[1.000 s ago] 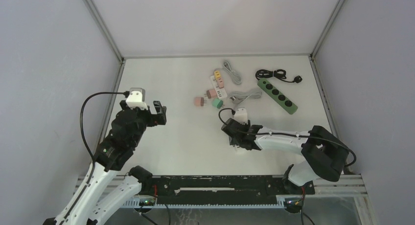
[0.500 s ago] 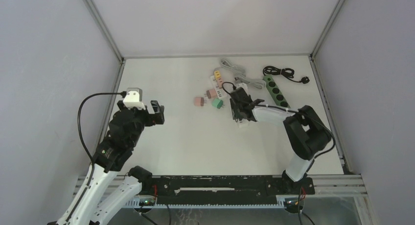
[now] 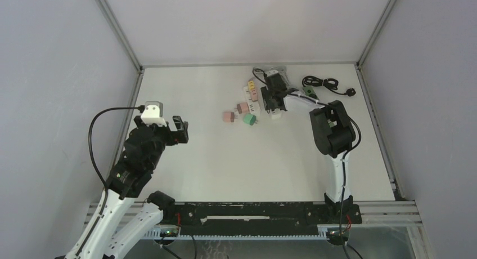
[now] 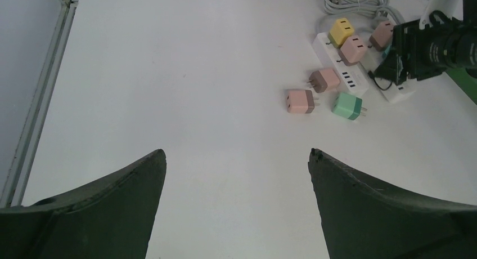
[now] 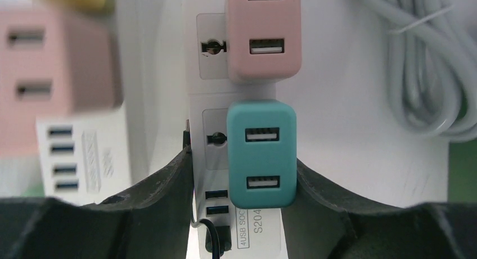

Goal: Insert the plug
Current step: Move the socket to the center of the board.

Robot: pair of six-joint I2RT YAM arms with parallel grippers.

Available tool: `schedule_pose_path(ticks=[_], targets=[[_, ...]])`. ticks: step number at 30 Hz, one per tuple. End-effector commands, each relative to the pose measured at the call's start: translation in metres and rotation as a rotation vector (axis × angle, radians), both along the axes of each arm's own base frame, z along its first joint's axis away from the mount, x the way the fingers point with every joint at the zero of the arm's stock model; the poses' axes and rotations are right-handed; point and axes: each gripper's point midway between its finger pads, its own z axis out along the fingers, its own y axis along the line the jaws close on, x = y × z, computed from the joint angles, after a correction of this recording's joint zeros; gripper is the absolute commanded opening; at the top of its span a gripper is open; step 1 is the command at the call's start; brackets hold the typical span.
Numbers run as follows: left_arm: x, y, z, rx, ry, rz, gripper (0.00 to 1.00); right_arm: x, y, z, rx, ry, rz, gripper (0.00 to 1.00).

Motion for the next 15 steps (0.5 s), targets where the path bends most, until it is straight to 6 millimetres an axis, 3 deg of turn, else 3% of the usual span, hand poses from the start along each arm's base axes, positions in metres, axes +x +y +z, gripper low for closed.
schedule_pose_path(ticks=[1,6,11,12,15], targets=[[0.001,0.000,-0.007,0.015,-0.002,-0.012,1.00,0.053,-0.009,0.037,0.046,-0.093,-0.031,0.54],[-0.001,0.001,-0.006,0.013,-0.009,-0.009,1.00,0.044,-0.006,0.054,0.054,-0.076,-0.008,0.83],[-0.002,0.001,-0.004,0.009,-0.017,-0.016,1.00,0.010,-0.013,0.104,0.098,-0.112,0.019,0.92],[-0.002,0.000,-0.003,0.006,-0.019,-0.018,1.00,0.001,-0.019,0.122,0.100,-0.136,0.020,0.94],[-0.003,0.000,-0.003,0.003,-0.022,-0.021,1.00,-0.018,-0.047,0.144,0.073,-0.168,-0.020,0.97]])
